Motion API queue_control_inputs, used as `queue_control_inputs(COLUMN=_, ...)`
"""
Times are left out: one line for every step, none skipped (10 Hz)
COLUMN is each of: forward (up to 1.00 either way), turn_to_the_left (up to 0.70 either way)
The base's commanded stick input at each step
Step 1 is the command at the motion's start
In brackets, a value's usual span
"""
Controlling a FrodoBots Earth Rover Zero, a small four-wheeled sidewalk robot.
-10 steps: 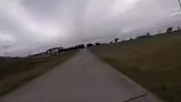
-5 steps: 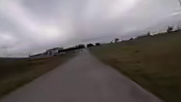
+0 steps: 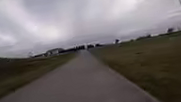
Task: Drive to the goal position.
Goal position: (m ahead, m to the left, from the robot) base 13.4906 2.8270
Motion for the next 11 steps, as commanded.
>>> queue_control_inputs(forward=0.7, turn_to_the_left=0.0)
queue_control_inputs(forward=0.7, turn_to_the_left=0.0)
queue_control_inputs(forward=0.7, turn_to_the_left=0.0)
queue_control_inputs(forward=0.7, turn_to_the_left=0.0)
queue_control_inputs(forward=0.7, turn_to_the_left=0.0)
queue_control_inputs(forward=0.7, turn_to_the_left=0.0)
queue_control_inputs(forward=0.7, turn_to_the_left=0.0)
queue_control_inputs(forward=0.7, turn_to_the_left=0.0)
queue_control_inputs(forward=0.7, turn_to_the_left=0.05)
queue_control_inputs(forward=0.7, turn_to_the_left=0.22)
queue_control_inputs(forward=0.7, turn_to_the_left=0.0)
